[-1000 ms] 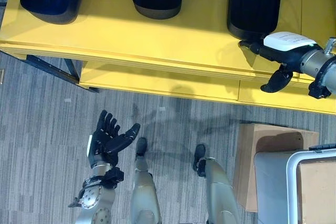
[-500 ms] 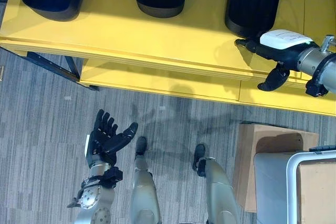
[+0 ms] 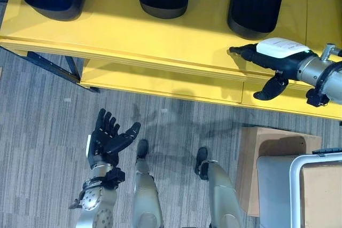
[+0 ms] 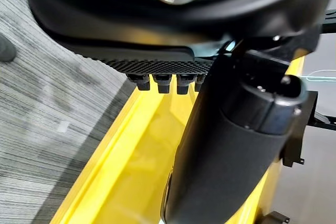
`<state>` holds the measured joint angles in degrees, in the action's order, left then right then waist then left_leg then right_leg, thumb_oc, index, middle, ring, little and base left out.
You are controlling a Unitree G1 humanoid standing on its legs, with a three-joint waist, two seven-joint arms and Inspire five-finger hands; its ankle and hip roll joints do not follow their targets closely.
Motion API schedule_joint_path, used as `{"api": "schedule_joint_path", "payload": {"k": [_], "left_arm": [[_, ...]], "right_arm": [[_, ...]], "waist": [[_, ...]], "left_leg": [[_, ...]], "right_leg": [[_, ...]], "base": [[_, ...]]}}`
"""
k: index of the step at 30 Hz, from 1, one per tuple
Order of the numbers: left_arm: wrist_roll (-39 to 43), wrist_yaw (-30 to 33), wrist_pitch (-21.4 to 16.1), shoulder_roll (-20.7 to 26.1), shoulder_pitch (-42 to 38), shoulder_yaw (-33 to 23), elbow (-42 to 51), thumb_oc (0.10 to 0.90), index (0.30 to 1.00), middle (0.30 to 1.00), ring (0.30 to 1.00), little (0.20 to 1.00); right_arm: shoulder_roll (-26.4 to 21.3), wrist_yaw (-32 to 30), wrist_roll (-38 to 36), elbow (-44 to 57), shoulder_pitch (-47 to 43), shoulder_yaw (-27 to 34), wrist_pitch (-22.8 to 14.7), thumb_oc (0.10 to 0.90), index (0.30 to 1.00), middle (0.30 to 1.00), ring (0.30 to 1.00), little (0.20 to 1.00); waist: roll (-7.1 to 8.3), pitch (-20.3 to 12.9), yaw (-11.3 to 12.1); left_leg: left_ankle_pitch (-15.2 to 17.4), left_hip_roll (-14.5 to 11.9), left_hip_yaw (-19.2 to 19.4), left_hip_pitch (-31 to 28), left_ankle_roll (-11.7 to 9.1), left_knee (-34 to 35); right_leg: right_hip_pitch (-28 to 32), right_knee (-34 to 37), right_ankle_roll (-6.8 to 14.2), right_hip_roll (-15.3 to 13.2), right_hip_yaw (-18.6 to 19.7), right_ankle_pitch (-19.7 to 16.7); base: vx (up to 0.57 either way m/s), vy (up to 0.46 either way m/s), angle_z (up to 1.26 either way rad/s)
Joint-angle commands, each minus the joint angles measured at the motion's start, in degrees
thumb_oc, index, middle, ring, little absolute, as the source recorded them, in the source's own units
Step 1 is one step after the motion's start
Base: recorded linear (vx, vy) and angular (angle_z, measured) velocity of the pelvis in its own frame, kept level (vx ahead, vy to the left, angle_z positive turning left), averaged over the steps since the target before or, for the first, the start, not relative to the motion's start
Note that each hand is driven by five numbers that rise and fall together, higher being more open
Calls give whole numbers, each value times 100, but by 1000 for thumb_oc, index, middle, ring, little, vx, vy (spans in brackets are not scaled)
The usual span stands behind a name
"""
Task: Move parts from the plastic box to the shelf.
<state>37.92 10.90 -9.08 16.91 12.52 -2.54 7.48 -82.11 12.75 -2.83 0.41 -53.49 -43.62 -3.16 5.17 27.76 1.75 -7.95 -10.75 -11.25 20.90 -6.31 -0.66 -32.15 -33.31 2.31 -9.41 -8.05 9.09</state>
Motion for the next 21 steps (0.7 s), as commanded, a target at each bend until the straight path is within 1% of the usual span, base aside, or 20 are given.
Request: {"api": "schedule_joint_path", "payload": {"k": [1,2,3,6,7,8,9,11,12,14,15,16,17,18,19,21], "left_arm": [[-109,-104,-475,424,128,-385,769,900,1000,1000,1000,1000],[-136,-113,-469,423,128,-402,773,900,1000,1000,1000,1000],[-137,-134,-467,422,120,-398,768,900,1000,1000,1000,1000],[-123,-195,-447,457,113,-404,739,900,1000,1000,1000,1000],[-126,-256,-421,454,121,-406,729,900,1000,1000,1000,1000],[-125,-258,-421,492,104,-367,729,900,1000,1000,1000,1000],[-139,-282,-423,497,95,-376,714,900,1000,1000,1000,1000],[-163,-369,-399,505,101,-387,692,900,1000,1000,1000,1000],[-171,-403,-396,542,87,-326,679,900,1000,1000,1000,1000],[-181,-455,-385,522,88,-289,610,900,1000,1000,1000,1000],[-178,-513,-376,518,99,-280,605,900,1000,1000,1000,1000],[-177,-515,-377,526,99,-270,605,900,1000,1000,1000,1000],[-154,-596,-369,523,102,-253,529,900,1000,1000,1000,1000],[-144,-657,-349,541,147,-269,513,900,1000,1000,1000,1000],[-154,-722,-343,549,186,-259,481,900,1000,1000,1000,1000],[-161,-779,-322,530,238,-273,419,900,1000,1000,1000,1000]], "right_arm": [[-353,-152,-592,278,512,1335,-134,900,1000,1000,1000,1000],[-356,-122,-645,337,696,1456,-146,900,1000,1000,1000,1000],[-353,-104,-772,412,1003,1737,-184,900,1000,1000,1000,1000],[-254,-67,-1080,638,2339,2966,-266,900,1000,1000,1000,1000],[-172,-15,-1213,744,2858,3414,-324,900,1000,1000,1000,1000],[-166,-6,-1209,806,3157,3709,-317,900,1000,1000,1000,1000],[-20,-93,-1308,828,3599,4135,-358,900,1000,1000,1000,1000],[232,7,-1480,943,4152,4575,-452,900,1000,1000,1000,1000],[411,-3,-1527,1039,4694,5069,-458,900,1000,1000,1000,1000],[847,28,-1748,1107,5164,5428,-533,900,1000,1000,1000,1000],[1031,62,-1770,1150,5289,5486,-557,900,1000,1000,1000,1000],[1039,64,-1770,1168,5335,5528,-553,900,1000,1000,1000,1000],[1348,85,-1810,1136,5541,5608,-599,900,1000,1000,1000,1000],[1424,147,-1793,1191,5682,5696,-598,900,1000,1000,1000,1000],[1497,154,-1710,1147,5730,5626,-611,900,1000,1000,1000,1000],[1520,209,-1703,1227,5797,5668,-617,900,1000,1000,1000,1000]], "waist": [[354,-273,20],[342,-322,-24],[343,-363,-63],[326,-544,-148],[294,-659,-213],[296,-646,-160],[274,-729,-216],[228,-885,-309],[190,-937,-264],[119,-1104,-327],[75,-1191,-364],[72,-1191,-351],[18,-1352,-409],[-11,-1432,-428],[-43,-1554,-449],[-65,-1676,-493]], "left_leg": [[843,-46,550,-1477,188,313],[852,-45,565,-1506,187,310],[863,-44,579,-1534,185,310],[879,-40,606,-1645,185,331],[889,-32,625,-1699,187,353],[888,-38,619,-1704,187,356],[896,-20,635,-1730,191,362],[910,-4,679,-1805,193,393],[913,-2,694,-1848,194,420],[918,24,725,-1907,199,469],[918,38,751,-1945,201,503],[916,35,751,-1953,202,510],[929,52,792,-2006,199,545],[940,52,812,-2040,199,562],[961,71,853,-2077,190,566],[994,81,908,-2117,180,566]], "right_leg": [[311,595,576,-238,357,-486],[338,618,581,-234,366,-491],[381,658,592,-224,373,-507],[578,886,623,-198,383,-574],[691,1008,640,-195,389,-609],[707,1025,641,-192,379,-616],[790,1125,655,-185,403,-656],[963,1333,678,-179,420,-702],[1073,1462,688,-175,408,-751],[1266,1742,707,-166,442,-838],[1340,1855,719,-178,450,-869],[1355,1875,720,-175,446,-878],[1502,2106,749,-209,468,-955],[1581,2224,759,-221,459,-1001],[1696,2420,794,-245,489,-1091],[1805,2580,827,-289,498,-1165]], "base": [[21,22,-4],[19,18,-6],[17,19,-7],[40,26,-13],[36,28,-7],[33,28,-11],[40,24,-11],[59,33,-11],[57,37,-7],[61,40,-4],[44,29,-6],[56,34,-12],[58,31,-17],[73,49,-12],[55,36,-12],[45,29,-15]]}}
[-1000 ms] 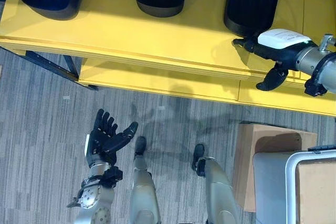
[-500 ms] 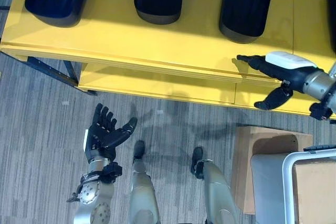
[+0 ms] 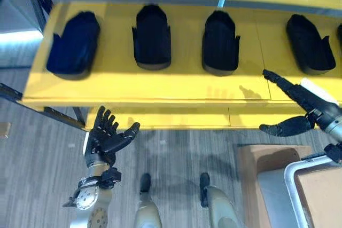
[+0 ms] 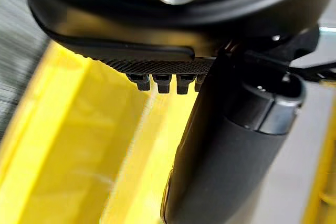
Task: Move parts from the plastic box to the shelf.
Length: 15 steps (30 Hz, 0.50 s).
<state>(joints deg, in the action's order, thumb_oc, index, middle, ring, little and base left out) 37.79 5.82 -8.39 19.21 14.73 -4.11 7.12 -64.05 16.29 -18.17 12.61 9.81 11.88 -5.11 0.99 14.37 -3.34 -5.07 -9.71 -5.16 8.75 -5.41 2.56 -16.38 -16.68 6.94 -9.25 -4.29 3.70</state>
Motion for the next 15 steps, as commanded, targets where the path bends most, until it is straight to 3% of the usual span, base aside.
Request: {"api": "schedule_joint_path", "payload": {"k": [1,11,15], "left_arm": [[-166,-268,-395,294,25,-119,434,900,1000,1000,1000,1000],[-227,-373,-337,165,85,66,321,900,1000,1000,1000,1000],[-736,-309,-315,301,-42,3,158,900,1000,1000,1000,1000]], "right_arm": [[-263,-205,-81,-5,-526,114,-446,900,1000,1000,1000,1000],[158,-328,-10,153,-1117,-366,-514,900,1000,1000,1000,1000],[559,-349,42,185,-1233,-484,-502,900,1000,1000,1000,1000]], "waist": [[343,-393,2],[273,-772,-1],[231,-895,4]], "left_leg": [[724,-15,334,-933,90,244],[816,15,444,-1100,105,244],[843,18,427,-1162,113,244]], "right_leg": [[269,983,381,-309,142,-675],[605,1343,445,-430,146,-862],[740,1404,449,-454,112,-855]], "base": [[43,25,-11],[38,10,-9],[29,3,5]]}}
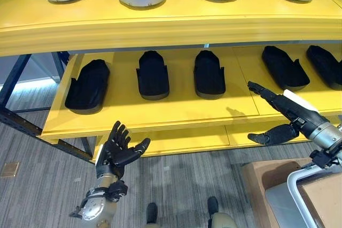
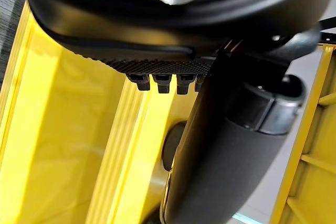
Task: Move parts from the plastic box to the shelf.
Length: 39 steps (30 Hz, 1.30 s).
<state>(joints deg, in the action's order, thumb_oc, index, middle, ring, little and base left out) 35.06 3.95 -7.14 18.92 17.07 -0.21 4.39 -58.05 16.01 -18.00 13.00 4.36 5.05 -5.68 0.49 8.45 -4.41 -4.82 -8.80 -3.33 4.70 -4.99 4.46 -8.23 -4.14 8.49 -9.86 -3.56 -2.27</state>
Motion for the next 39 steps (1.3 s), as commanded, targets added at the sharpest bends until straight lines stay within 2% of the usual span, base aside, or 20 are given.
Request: {"api": "schedule_joint_path", "payload": {"k": [1,4,6,7,9,10,11,13,14,15,16,17,18,21,29,32,39], "left_arm": [[-567,-108,-440,378,-307,-410,385,900,1000,1000,1000,1000],[-1182,2,-463,690,-430,-601,257,900,1000,1000,1000,1000],[-1886,119,-519,1139,-569,-831,157,900,1000,1000,1000,1000],[-1886,119,-520,1141,-570,-829,156,900,1000,1000,1000,1000],[-2649,273,-591,1660,-556,-1209,82,900,1000,1000,1000,1000],[-2664,280,-589,1669,-554,-1204,86,900,1000,1000,1000,1000],[-3195,428,-640,1991,-518,-1419,55,900,1000,1000,1000,1000],[-3449,552,-670,2142,-507,-1535,1,900,1000,1000,1000,1000],[-3753,641,-666,2305,-498,-1624,-30,900,1000,1000,1000,1000],[-4402,799,-640,2669,-506,-1730,-106,900,1000,1000,1000,1000],[-4413,810,-644,2676,-517,-1713,-116,900,1000,1000,1000,1000],[-4721,698,-670,2974,-461,-1793,-139,900,1000,1000,1000,1000],[-4723,697,-673,2983,-458,-1791,-138,900,1000,1000,1000,1000],[-5319,617,-718,3597,-193,-2037,-99,900,1000,1000,1000,1000],[-5540,331,-781,4246,16,-2170,-367,900,1000,1000,1000,1000],[-5680,230,-812,4546,-46,-2030,-609,900,1000,1000,1000,1000],[-5432,-6,-851,4638,-288,-1775,-836,900,1000,1000,1000,1000]], "right_arm": [[7,-324,59,156,-697,183,-439,900,1000,1000,1000,1000],[245,-362,44,106,-697,221,-415,900,1000,1000,1000,1000],[491,-393,95,84,-633,288,-392,900,1000,1000,1000,1000],[493,-393,95,85,-630,291,-391,900,1000,1000,1000,1000],[600,-352,56,88,-447,490,-397,900,1000,1000,1000,1000],[617,-348,57,102,-428,505,-392,900,1000,1000,1000,1000],[680,-337,-2,48,-328,615,-408,900,1000,1000,1000,1000],[694,-320,-20,21,-245,667,-424,900,1000,1000,1000,1000],[698,-299,-40,35,-159,731,-429,900,1000,1000,1000,1000],[703,-303,-65,12,-40,801,-467,900,1000,1000,1000,1000],[711,-301,-65,17,-24,814,-468,900,1000,1000,1000,1000],[686,-251,-128,33,117,872,-463,900,1000,1000,1000,1000],[698,-247,-132,45,136,885,-460,900,1000,1000,1000,1000],[704,-175,-169,144,416,1068,-501,900,1000,1000,1000,1000],[713,-119,-289,214,716,1320,-518,900,1000,1000,1000,1000],[710,-96,-290,229,753,1314,-559,900,1000,1000,1000,1000],[807,-124,-308,286,777,1395,-624,900,1000,1000,1000,1000]], "waist": [[268,-331,101],[230,-393,72],[194,-442,38],[196,-441,41],[149,-484,4],[162,-483,12],[136,-497,-8],[141,-509,-11],[129,-520,-26],[110,-534,-58],[116,-534,-49],[88,-524,-78],[97,-527,-72],[56,-473,-127],[32,-332,-181],[40,-232,-217],[53,17,-231]], "left_leg": [[830,-72,255,-772,69,54],[860,-78,292,-832,77,54],[895,-87,330,-896,82,54],[896,-86,331,-897,82,54],[917,-85,367,-933,79,54],[919,-84,369,-938,79,54],[926,-82,392,-949,75,54],[929,-78,407,-958,71,54],[936,-80,420,-972,67,54],[939,-88,449,-985,57,54],[940,-87,450,-987,56,54],[941,-87,459,-995,50,54],[942,-87,459,-997,50,54],[953,-92,489,-1015,48,54],[943,-88,547,-1010,42,54],[949,-85,566,-1013,42,54],[916,-89,595,-997,56,54]], "right_leg": [[-49,160,296,-396,33,-257],[-15,173,303,-395,55,-250],[15,175,314,-387,80,-228],[16,175,314,-387,81,-228],[42,197,335,-397,106,-235],[47,199,335,-398,107,-233],[55,220,344,-397,125,-243],[62,227,348,-401,131,-249],[67,236,354,-406,134,-248],[76,244,363,-411,142,-242],[79,246,363,-411,142,-242],[76,248,372,-415,152,-242],[78,249,372,-415,152,-241],[57,247,398,-426,165,-239],[36,281,433,-460,179,-260],[19,279,446,-469,189,-250],[-62,205,435,-470,210,-225]], "base": [[35,1,4],[38,3,-1],[45,11,-4],[38,13,-5],[37,14,-3],[38,14,-4],[28,10,-7],[14,5,-3],[37,10,0],[38,10,1],[40,10,1],[0,0,0],[0,0,0],[0,0,0],[8,9,-6],[1,9,-2],[0,0,0]]}}
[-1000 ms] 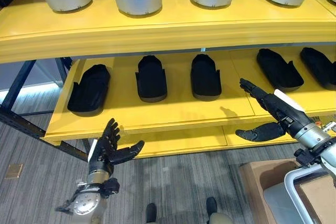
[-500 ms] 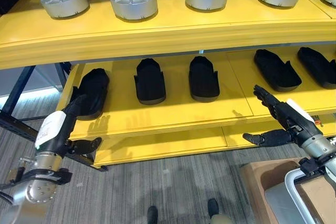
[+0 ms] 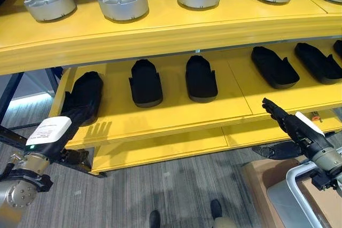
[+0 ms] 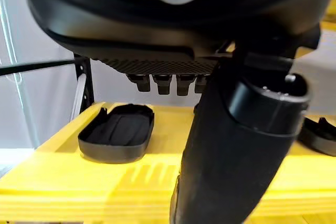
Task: Move parts from the plastic box to the shelf.
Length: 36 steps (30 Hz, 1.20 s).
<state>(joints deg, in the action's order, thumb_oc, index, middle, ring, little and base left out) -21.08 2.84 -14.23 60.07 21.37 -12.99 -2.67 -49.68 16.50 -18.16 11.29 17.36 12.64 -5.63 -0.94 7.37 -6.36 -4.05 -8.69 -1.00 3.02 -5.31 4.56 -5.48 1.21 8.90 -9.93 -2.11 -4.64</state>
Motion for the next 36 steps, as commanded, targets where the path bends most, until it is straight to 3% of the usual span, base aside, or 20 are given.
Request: {"api": "schedule_joint_path", "payload": {"k": [1,23,36], "left_arm": [[196,79,-125,526,-729,-482,-164,900,1000,1000,1000,1000],[261,-237,1,437,-979,-274,-726,900,1000,1000,1000,1000],[0,-273,98,756,-1403,24,-1331,900,1000,1000,1000,1000]], "right_arm": [[-2,-181,-286,457,-533,638,-635,900,1000,1000,1000,1000],[512,-239,-81,521,-550,668,-670,900,1000,1000,1000,1000],[573,-242,-57,567,-596,570,-705,900,1000,1000,1000,1000]], "waist": [[196,149,-30],[269,457,-26],[310,574,-59]], "left_leg": [[840,-98,364,-832,91,44],[860,-62,391,-779,141,44],[884,-33,450,-779,168,31]], "right_leg": [[-340,-333,396,-465,68,12],[-475,-408,409,-500,135,47],[-542,-402,424,-504,228,14]], "base": [[0,0,0],[-1,2,-1],[0,0,0]]}}
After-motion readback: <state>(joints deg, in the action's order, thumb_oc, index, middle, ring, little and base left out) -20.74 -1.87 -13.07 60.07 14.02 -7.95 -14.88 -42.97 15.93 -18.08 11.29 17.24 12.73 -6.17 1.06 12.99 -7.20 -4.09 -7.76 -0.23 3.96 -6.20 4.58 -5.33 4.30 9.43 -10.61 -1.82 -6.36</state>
